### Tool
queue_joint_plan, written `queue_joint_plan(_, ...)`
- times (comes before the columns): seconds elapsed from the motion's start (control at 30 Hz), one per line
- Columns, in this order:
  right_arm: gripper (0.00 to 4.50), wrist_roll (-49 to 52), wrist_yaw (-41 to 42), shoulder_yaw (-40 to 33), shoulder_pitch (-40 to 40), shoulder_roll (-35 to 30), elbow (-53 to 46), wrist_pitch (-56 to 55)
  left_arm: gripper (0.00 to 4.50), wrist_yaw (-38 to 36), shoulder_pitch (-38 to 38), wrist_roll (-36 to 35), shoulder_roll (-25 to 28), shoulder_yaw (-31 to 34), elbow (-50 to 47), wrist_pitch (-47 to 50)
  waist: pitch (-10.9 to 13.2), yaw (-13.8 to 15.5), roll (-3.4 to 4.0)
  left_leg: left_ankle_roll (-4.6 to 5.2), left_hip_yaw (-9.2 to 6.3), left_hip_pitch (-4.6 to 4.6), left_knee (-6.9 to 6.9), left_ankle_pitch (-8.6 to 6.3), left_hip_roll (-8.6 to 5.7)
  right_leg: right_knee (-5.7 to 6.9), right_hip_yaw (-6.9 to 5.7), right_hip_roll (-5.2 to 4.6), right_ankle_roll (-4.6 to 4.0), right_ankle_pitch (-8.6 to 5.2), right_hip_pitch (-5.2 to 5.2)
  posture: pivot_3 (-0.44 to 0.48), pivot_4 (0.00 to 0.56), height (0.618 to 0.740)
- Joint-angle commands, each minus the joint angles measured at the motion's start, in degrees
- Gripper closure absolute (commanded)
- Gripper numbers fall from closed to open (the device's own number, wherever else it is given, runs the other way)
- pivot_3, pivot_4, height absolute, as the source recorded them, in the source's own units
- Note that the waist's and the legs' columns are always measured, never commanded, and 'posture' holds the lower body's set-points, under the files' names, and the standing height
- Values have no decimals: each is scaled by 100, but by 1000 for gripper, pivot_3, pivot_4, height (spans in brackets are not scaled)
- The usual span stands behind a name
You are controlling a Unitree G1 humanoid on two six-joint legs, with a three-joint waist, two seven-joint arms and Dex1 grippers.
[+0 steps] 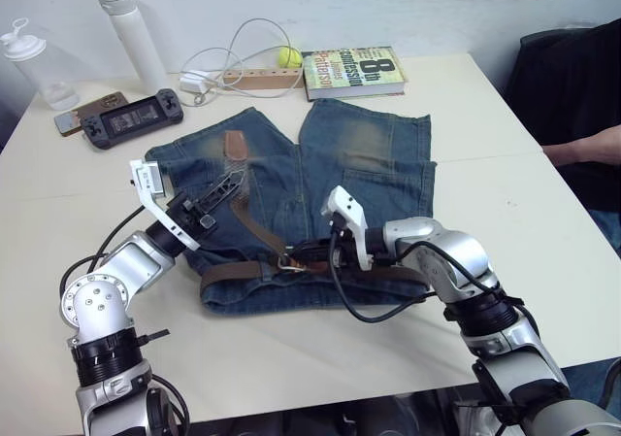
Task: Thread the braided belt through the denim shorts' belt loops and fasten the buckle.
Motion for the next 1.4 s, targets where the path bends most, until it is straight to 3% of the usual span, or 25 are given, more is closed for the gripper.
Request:
queue_joint_plan(0.03,4468,235,95,-268,-154,7,-115,76,4500,-186,132,26,62,-116,53,-207,0,-5,0,0,0,0,-1,0,0,0,0,0,0,0,0,0,150,734)
queue_joint_plan(0.23,4468,292,108,-322,-153,62,-48,133,4500,-47,155,130,64,-106,362,-523,0,8,0,0,0,1,-2,0,0,0,0,0,0,0,0,0,150,734)
queue_joint_plan(0.73,4468,-264,97,319,200,326,486,-414,4500,-80,502,488,63,-241,782,-880,0,1,-1,0,0,3,-6,0,0,-1,0,0,0,0,-1,0,150,734)
queue_joint_plan(1.13,4468,-49,494,-187,-148,174,501,-583,4500,-55,746,648,62,-310,849,-882,0,2,1,0,0,3,-8,0,0,-2,2,0,0,0,0,0,150,734)
queue_joint_plan(1.4,4468,-307,649,32,-255,47,659,-663,4500,-18,711,680,-24,-372,800,-942,0,9,0,1,0,2,-11,0,0,-6,0,-1,0,0,0,0,150,734)
